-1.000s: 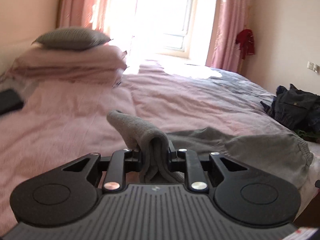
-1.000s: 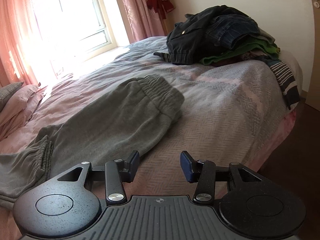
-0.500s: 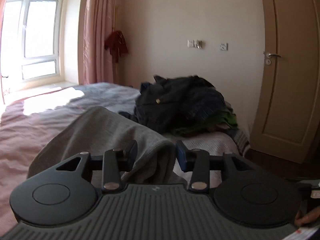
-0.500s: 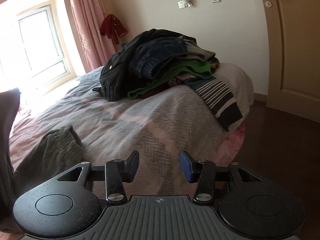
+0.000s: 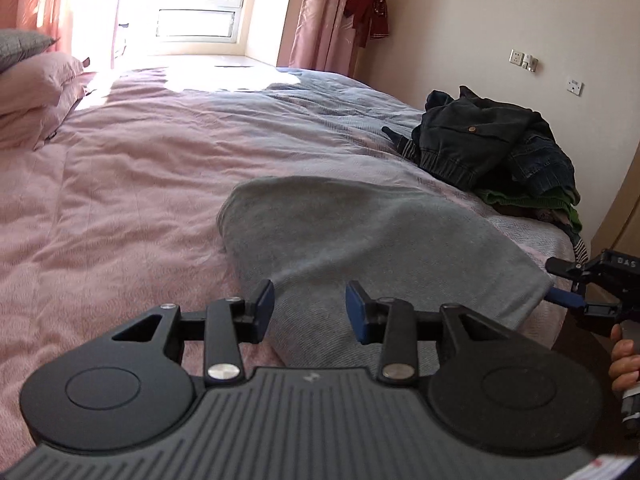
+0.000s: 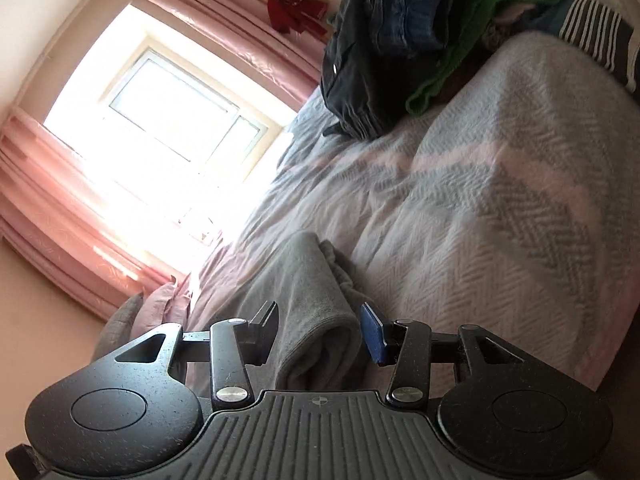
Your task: Organize objects
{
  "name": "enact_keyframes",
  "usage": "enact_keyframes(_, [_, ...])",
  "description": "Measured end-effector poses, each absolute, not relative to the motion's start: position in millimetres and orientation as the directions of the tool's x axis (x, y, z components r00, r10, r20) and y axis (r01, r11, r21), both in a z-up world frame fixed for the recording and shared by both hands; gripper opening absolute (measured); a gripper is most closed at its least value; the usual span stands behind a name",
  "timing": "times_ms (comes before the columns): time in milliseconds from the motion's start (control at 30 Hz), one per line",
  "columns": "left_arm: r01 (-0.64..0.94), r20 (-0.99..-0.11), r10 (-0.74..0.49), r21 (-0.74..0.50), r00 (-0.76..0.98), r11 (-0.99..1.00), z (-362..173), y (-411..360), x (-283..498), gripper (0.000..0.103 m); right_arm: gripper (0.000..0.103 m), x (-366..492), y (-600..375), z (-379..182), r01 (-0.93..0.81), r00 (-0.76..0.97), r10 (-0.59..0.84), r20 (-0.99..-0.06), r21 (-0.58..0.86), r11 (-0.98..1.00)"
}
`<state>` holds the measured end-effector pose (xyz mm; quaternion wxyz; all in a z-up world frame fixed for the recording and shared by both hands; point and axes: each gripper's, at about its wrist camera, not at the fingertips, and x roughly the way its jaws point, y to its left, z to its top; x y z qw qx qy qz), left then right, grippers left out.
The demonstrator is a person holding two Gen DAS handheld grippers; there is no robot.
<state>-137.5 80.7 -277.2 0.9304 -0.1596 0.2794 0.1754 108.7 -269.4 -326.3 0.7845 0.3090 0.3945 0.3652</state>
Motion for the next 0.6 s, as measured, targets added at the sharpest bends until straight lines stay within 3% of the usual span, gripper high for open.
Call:
enact_keyframes(33, [-0.41,-0.58,0.225,-0.21,0.783,0.887,-280.6,81.5,-140.0,0.034,0.04,110.0,-263.2,-329.0,-0.317,0.414,0.815,-0.405,0.776,0.546])
enact_keyframes(67, [-0.401,-0.582,0.212,-0.215,0.785,0.891,-283.4,80.9,-143.7,0.033,0.012,106.2,-260.0,-328.3,-0.326,0.412,0.82,-0.396,0.777,0.539])
enact_keyframes(167, [-0.374,-0.611,0.189,-0.19,0.769,0.907,-297.5,74.6,-142.2,0.032,0.012,86.7,-264.4,-313.8,-0.397,0.425,0.848,-0.316,0.777,0.489])
enact_keyframes(200, [-0.38,-0.627,0.196,-0.173,0.754,0.909,-304.0,74.4,-141.3,0.033,0.012,84.7,-264.2,-315.5,-0.386,0.441,0.825,-0.354,0.755,0.531])
enact_keyframes(233, [-0.385,-0.641,0.192,-0.176,0.743,0.906,-310.5,76.0,-140.4,0.034,0.012,87.8,-260.0,-323.8,-0.348,0.456,0.766,-0.453,0.702,0.622])
enact_keyframes(267, [-0.385,-0.647,0.172,-0.203,0.743,0.9,-313.8,78.2,-140.9,0.034,0.014,94.2,-256.6,-338.7,-0.308,0.439,0.733,-0.52,0.679,0.667])
enact_keyframes(333, [-0.382,-0.642,0.174,-0.199,0.746,0.902,-309.8,78.8,-142.7,0.033,0.022,99.3,-258.2,-347.5,-0.284,0.418,0.723,-0.55,0.678,0.679])
enact_keyframes(367, [-0.382,-0.632,0.194,-0.174,0.75,0.908,-305.4,78.7,-143.9,0.031,0.041,96.4,-257.2,-337.6,-0.319,0.438,0.711,-0.55,0.644,0.695])
enact_keyframes(433, [-0.386,-0.612,0.218,-0.155,0.76,0.909,-295.6,83.4,-142.9,0.028,0.058,86.2,-249.7,-309.7,-0.374,0.535,0.618,-0.576,0.495,0.784])
enact_keyframes(500, [-0.394,-0.583,0.236,-0.157,0.777,0.906,-285.0,93.3,-135.6,0.028,0.058,72.3,-239.4,-284.0,-0.435,0.637,0.566,-0.522,0.362,0.824])
enact_keyframes(600, [-0.416,-0.557,0.28,-0.13,0.782,0.9,-270.9,109.5,-106.5,0.027,0.057,70.6,-208.1,-262.5,-0.548,0.647,0.622,-0.441,0.297,0.782])
